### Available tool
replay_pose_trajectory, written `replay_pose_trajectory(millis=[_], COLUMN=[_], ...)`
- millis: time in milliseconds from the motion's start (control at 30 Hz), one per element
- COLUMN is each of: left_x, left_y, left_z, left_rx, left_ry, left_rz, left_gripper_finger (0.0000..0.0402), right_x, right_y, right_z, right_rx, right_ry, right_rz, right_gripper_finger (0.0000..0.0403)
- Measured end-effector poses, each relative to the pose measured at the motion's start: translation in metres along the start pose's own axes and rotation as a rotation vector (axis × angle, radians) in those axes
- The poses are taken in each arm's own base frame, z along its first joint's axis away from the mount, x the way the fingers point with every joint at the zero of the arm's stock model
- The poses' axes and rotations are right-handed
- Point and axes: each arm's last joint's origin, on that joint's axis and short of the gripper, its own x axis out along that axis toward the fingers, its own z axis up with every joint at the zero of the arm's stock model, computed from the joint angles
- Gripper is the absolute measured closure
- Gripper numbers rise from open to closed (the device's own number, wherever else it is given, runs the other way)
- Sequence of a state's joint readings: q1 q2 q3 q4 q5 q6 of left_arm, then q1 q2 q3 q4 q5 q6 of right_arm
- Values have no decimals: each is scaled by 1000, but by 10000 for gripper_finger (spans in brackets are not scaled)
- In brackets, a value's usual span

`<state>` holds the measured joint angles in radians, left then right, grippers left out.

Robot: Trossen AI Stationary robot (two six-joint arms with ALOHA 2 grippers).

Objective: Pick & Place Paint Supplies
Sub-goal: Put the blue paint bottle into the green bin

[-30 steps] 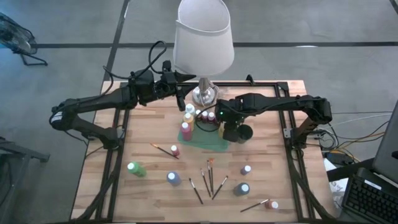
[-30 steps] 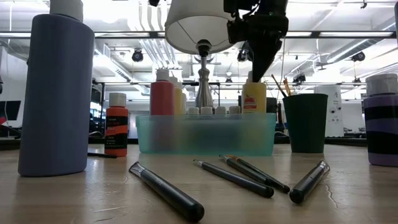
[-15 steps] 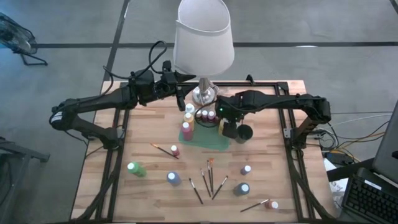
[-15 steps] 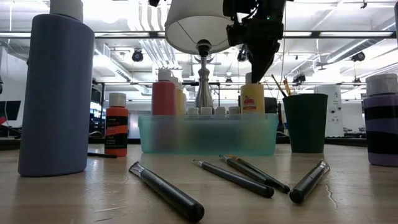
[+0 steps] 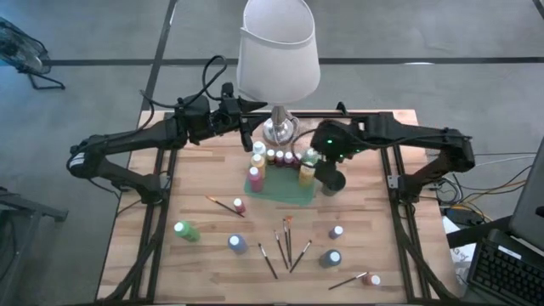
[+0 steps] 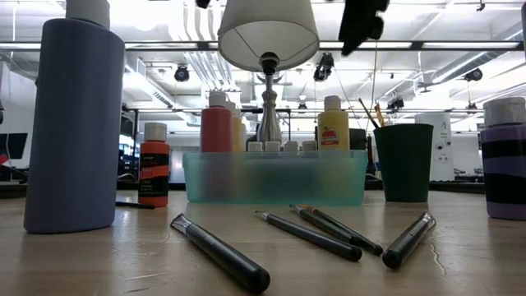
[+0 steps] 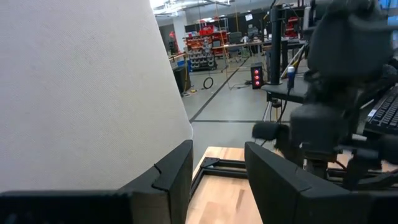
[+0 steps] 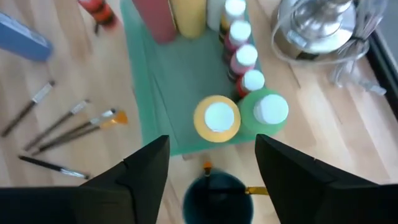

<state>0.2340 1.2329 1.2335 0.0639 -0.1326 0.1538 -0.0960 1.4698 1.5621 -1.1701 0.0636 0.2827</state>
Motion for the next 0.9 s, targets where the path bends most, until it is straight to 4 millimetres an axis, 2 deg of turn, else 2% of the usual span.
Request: replay_pose_trajectory(millis=[167,367,567,900], left_x=[-2,-2,-2,-2], left_y=[0,0,0,0], left_z=[2,-1,-5,-3], left_rx=[-6,5,-20,-16], left_ry=[-7,24,68,41], left_rz=[1,-3,-9,-5], left_gripper_finger=[250,250,250,250], right_x=[-24,-36,-49,-77], right_y=[18,47,72,112], right_z=[-8,-23,-41,-71], right_rx=[-29,-85,-69,-92], right_ry=[-122,-170,-181,-305], right_rz=[19,53,125,119], right_gripper_finger=[205,242,279,358])
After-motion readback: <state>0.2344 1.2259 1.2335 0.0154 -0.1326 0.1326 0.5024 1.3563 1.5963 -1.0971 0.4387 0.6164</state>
